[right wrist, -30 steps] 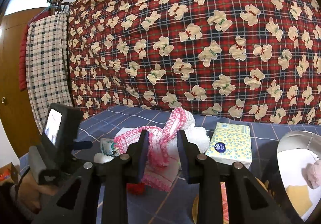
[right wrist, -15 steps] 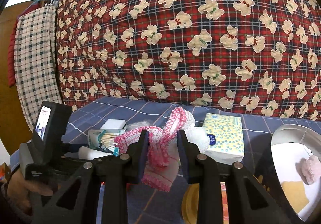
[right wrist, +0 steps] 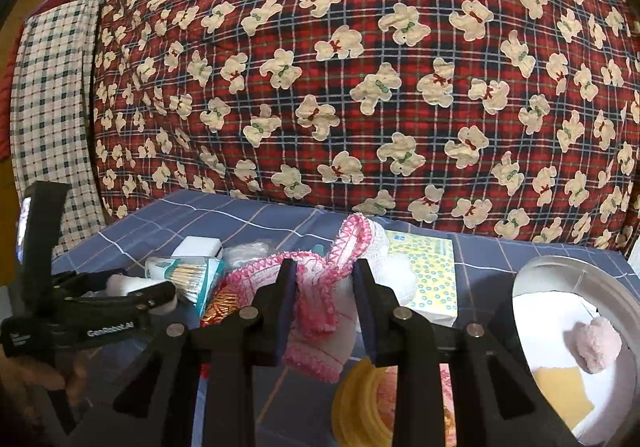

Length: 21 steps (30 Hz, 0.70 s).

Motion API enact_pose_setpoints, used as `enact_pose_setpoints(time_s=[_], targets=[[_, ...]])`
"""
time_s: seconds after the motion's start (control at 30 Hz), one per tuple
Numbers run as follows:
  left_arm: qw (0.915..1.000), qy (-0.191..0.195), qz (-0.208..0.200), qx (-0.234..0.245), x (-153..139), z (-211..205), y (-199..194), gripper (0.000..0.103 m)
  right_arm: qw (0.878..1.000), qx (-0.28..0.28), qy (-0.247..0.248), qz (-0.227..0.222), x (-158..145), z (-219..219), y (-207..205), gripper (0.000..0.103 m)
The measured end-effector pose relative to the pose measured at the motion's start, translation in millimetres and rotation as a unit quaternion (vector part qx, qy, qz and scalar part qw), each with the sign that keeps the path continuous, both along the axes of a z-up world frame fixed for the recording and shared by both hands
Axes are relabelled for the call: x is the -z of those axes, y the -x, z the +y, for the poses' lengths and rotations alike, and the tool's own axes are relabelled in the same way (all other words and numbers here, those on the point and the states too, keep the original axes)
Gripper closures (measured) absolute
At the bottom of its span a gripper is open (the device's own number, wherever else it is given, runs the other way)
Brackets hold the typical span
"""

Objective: Organize soft objects
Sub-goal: 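Grasp the white towel roll with the left gripper while the right gripper holds the sock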

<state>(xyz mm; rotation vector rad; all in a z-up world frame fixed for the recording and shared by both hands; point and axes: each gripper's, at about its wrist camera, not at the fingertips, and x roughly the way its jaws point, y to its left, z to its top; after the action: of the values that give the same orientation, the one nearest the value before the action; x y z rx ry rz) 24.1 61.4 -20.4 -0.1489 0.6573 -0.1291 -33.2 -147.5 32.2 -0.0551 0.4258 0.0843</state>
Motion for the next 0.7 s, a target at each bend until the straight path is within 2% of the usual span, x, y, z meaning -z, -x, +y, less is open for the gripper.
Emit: enact_pose_setpoints(time_s=[0.13, 0.3, 0.53, 0.7], targets=[[0.9993, 0.013, -0.033, -0.015, -6.6, 1.6, 11.1, 0.024, 1.000, 0.004, 0.006, -0.005, -2.1, -0.2, 1.7, 0.072], [0.9965, 0.002, -0.076, -0.035, -15.1, -5.8, 23.3, 0.024, 1.000, 0.007, 0.018, -0.015, -4.7, 0.8, 4.8, 0.072], [0.9947, -0.009, -0.101, -0.020, -21.2, -30.8, 34.4, 0.024, 0.999, 0.016, 0.024, -0.024, -7.3, -6.2, 8.4, 0.071], [0.9934, -0.003, -0.115, 0.001, -25.9, -53.2, 42.5, 0.024, 0.999, 0.027, 0.029, -0.033, -8.5, -17.7, 14.5, 0.071]])
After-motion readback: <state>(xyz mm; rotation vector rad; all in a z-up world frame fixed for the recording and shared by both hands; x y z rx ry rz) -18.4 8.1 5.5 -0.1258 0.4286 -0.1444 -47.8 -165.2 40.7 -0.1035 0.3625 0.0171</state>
